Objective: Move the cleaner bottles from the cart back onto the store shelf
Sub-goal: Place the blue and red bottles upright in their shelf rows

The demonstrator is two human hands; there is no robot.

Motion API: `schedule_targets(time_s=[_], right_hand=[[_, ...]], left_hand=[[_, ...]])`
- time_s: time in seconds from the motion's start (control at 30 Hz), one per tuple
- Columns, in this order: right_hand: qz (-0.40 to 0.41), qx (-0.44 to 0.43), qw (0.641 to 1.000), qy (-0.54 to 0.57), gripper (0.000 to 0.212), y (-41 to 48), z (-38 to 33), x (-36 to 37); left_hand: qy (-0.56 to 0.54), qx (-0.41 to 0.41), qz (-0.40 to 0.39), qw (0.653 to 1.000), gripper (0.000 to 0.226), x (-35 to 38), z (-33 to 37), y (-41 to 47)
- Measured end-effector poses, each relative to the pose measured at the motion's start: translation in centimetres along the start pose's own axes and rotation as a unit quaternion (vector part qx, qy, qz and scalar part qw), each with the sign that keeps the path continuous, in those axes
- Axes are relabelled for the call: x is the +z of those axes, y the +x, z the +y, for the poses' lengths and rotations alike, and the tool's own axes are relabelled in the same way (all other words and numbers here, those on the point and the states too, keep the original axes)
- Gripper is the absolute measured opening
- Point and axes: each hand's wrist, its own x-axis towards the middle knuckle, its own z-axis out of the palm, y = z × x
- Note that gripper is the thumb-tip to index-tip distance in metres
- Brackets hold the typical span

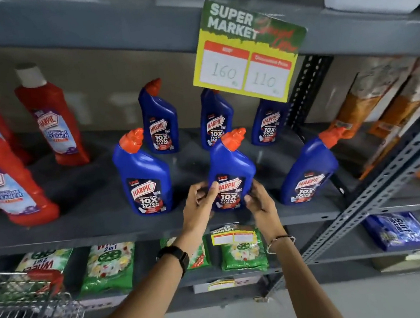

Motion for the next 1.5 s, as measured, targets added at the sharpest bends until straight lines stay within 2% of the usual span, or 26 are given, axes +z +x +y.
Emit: schedule_targets(time_s=[0.13,0.33,0.47,0.53,0.6,0.67,0.7,0.77,0.83,0.9,0.97,1.03,1.07,1.13,1.27,1.5], right_hand=[[-0.002,0.002,1.000,0.002,0.041,-0.1,0.3,-0.3],[-0.002,-0.006,1.000,0.023,0.042,-0.1,0.7,0.0],[0.001,0.002,1.000,0.019,0.041,-0.1,0.9,0.1],[0.056,-0.005,0.998,0.024,0.042,-0.7,0.8,0.9],[0.183,-0.008,0.983,0.031,0.043,-2.5,1.1,2.4],[0.294,-0.017,0.956,0.004,0.035,-5.4,1.1,4.9],[0.309,-0.033,0.950,-0.040,0.032,-6.9,0.9,6.3],[0.278,-0.079,0.939,-0.188,0.032,-9.0,0.6,8.6],[0.267,-0.117,0.904,-0.312,0.027,-9.4,0.6,10.1],[0.220,-0.155,0.904,-0.333,0.029,-8.5,-0.3,11.3],[0.100,-0.158,0.936,-0.300,0.036,-7.0,-1.1,12.9],[0.009,-0.093,0.977,-0.192,0.046,-4.9,-1.7,14.3],[-0.009,-0.067,0.988,-0.137,0.051,-3.8,-1.8,14.9],[-0.029,-0.028,0.996,-0.075,0.055,-2.0,-1.9,15.6],[-0.054,0.024,0.996,-0.064,0.048,-0.6,-1.7,15.6],[-0.038,0.035,0.997,-0.049,0.042,-1.2,-0.8,13.7]], left_hand=[[-0.024,-0.010,0.007,1.000,0.025,0.3,-0.5,-0.3],[-0.029,-0.014,0.001,0.999,0.015,0.0,-0.5,0.0],[-0.036,-0.013,-0.002,0.999,0.024,0.1,-0.2,-0.2],[-0.038,-0.007,-0.002,0.999,0.034,0.2,0.0,-0.5],[-0.038,0.017,0.004,0.999,0.044,-0.1,-0.3,-1.5],[-0.028,0.058,0.022,0.998,0.043,-1.6,-1.4,-3.2],[-0.028,0.083,0.036,0.996,0.038,-2.8,-2.1,-4.2],[-0.028,0.139,0.083,0.986,0.032,-5.9,-3.1,-6.0],[-0.031,0.187,0.152,0.970,0.020,-8.7,-3.1,-6.4],[-0.022,0.221,0.216,0.951,0.036,-11.1,-2.1,-5.3],[-0.002,0.207,0.214,0.955,0.035,-12.7,-1.0,-3.5],[0.022,0.159,0.156,0.975,0.042,-13.7,0.1,-1.8],[0.022,0.144,0.119,0.982,0.043,-14.1,0.4,-1.0],[0.049,0.120,0.068,0.989,0.036,-14.6,0.9,0.0],[0.039,0.065,0.057,0.996,0.020,-14.8,1.3,0.6],[0.035,0.036,0.017,0.999,0.028,-14.1,1.3,0.1]])
